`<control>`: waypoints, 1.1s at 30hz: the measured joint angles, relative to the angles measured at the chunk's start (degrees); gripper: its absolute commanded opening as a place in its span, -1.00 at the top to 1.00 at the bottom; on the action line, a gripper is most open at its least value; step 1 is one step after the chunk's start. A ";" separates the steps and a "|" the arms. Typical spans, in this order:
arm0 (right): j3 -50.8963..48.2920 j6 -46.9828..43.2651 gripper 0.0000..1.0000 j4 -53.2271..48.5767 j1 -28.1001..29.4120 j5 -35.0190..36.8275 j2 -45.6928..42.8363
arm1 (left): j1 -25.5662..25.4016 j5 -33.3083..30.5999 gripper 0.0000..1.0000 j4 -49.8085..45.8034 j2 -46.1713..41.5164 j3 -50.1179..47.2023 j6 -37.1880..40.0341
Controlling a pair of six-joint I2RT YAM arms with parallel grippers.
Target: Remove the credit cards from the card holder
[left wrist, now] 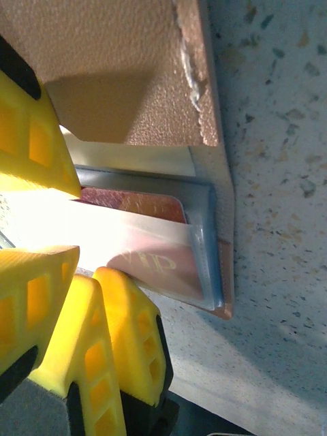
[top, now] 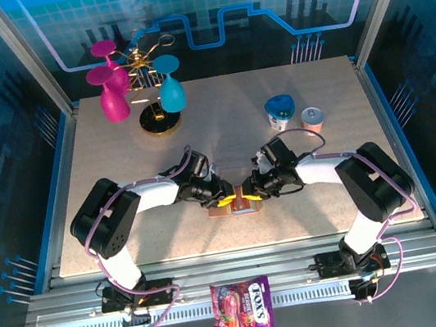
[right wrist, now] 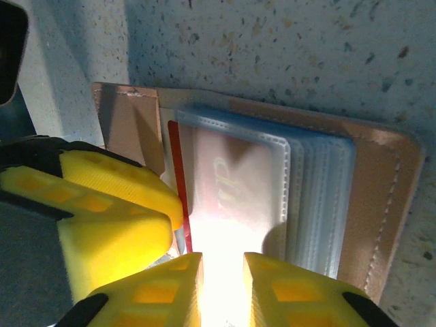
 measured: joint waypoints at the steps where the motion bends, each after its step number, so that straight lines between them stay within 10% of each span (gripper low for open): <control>1: 0.13 0.00 0.46 -0.02 0.00 -0.07 0.26 | 0.00 0.00 0.49 -0.15 0.00 0.04 0.02; 33: 1.25 -0.20 0.32 -1.97 -0.04 0.72 -2.67 | 0.00 -0.28 0.46 -3.69 -0.02 2.36 1.44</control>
